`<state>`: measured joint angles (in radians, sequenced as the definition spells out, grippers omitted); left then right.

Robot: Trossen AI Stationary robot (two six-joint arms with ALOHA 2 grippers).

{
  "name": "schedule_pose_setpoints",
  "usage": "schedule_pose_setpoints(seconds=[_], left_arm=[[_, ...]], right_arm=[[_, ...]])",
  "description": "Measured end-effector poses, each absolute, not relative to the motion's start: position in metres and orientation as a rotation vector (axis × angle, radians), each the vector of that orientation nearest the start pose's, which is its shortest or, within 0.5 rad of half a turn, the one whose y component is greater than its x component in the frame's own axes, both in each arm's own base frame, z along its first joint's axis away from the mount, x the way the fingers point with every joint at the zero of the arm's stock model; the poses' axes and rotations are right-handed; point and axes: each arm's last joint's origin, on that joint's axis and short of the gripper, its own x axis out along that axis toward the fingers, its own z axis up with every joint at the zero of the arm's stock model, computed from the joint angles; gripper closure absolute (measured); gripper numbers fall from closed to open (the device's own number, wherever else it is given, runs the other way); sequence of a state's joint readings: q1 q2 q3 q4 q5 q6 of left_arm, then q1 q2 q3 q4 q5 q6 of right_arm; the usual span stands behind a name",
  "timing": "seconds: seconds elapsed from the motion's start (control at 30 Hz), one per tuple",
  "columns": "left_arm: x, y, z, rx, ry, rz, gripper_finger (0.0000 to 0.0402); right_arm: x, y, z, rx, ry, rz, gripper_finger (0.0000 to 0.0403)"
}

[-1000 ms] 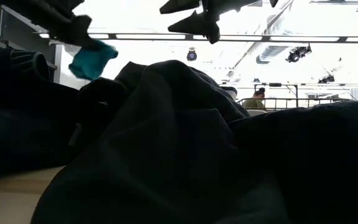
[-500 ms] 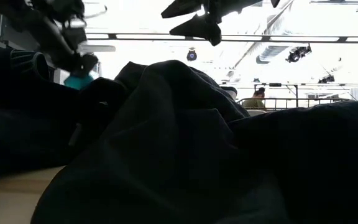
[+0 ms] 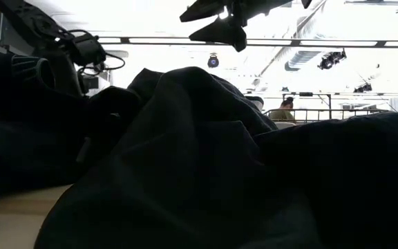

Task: Pick & Place Cloths
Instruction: Put the blue sock into the orange bin, then put the white underwear into the gold wire basket

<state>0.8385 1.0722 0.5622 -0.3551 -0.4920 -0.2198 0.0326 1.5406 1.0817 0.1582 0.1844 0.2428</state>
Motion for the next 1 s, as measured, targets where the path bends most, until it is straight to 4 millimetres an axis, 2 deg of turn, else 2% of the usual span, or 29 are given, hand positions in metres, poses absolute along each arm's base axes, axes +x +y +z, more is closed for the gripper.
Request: schedule_pose_setpoints(seconds=[0.17,0.5,0.63,0.77,1.0], left_arm=[[0.126,0.158,0.197,-0.367,0.778,1.277,0.0371],[0.128,0.16,0.209,-0.378,0.777,1.285,0.0236],[0.128,0.161,0.22,-0.382,0.794,1.283,0.0199],[0.129,0.159,0.231,-0.395,0.806,1.226,0.0186],[0.125,0.144,0.252,-0.431,0.689,0.972,0.0195]], right_arm=[[0.35,0.006,0.282,0.209,0.299,-0.189,0.0153],[0.349,0.006,0.281,0.229,0.311,-0.194,0.0153],[0.349,0.006,0.281,0.229,0.314,-0.195,0.0153],[0.346,0.006,0.278,0.234,0.359,-0.202,0.0153],[0.319,0.011,0.273,0.356,0.565,-0.334,0.0153]])
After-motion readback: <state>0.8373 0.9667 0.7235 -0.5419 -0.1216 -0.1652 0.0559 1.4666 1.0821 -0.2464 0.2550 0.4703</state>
